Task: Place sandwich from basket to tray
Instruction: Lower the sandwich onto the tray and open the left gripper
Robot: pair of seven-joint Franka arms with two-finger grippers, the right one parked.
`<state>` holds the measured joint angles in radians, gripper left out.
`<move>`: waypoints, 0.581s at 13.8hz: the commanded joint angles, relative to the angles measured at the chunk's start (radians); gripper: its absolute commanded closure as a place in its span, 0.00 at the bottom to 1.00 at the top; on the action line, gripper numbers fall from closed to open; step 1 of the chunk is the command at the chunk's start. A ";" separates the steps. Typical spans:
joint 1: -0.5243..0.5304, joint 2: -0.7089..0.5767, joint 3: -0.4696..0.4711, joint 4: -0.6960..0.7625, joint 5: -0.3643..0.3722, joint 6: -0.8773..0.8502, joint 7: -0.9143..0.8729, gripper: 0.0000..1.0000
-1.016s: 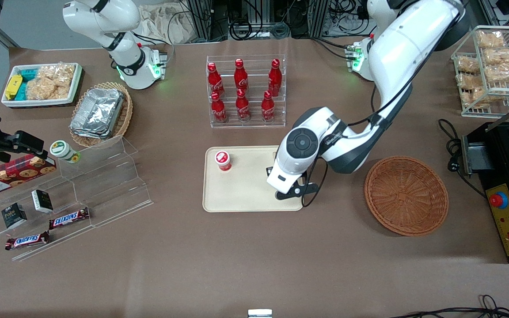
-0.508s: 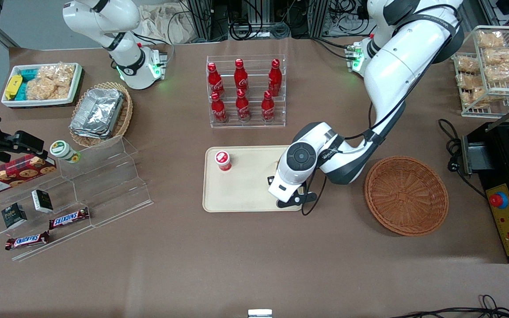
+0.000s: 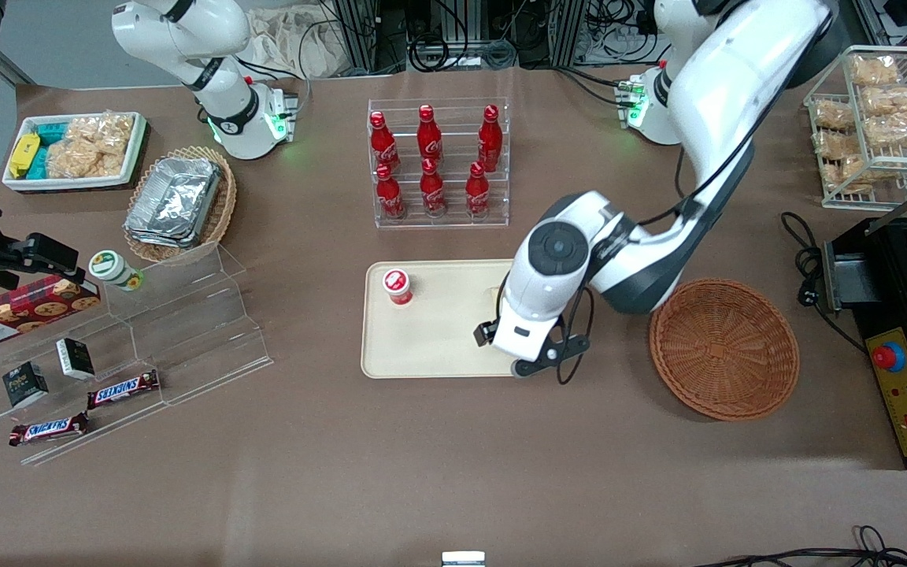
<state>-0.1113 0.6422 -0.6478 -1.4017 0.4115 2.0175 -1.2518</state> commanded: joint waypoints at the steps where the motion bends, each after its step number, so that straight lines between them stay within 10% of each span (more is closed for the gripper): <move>1: 0.067 -0.152 -0.003 -0.034 -0.003 -0.086 -0.031 0.00; 8: 0.315 -0.332 -0.004 -0.039 -0.193 -0.238 0.305 0.00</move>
<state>0.1253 0.3650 -0.6444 -1.4071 0.2793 1.8003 -1.0576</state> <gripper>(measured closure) 0.000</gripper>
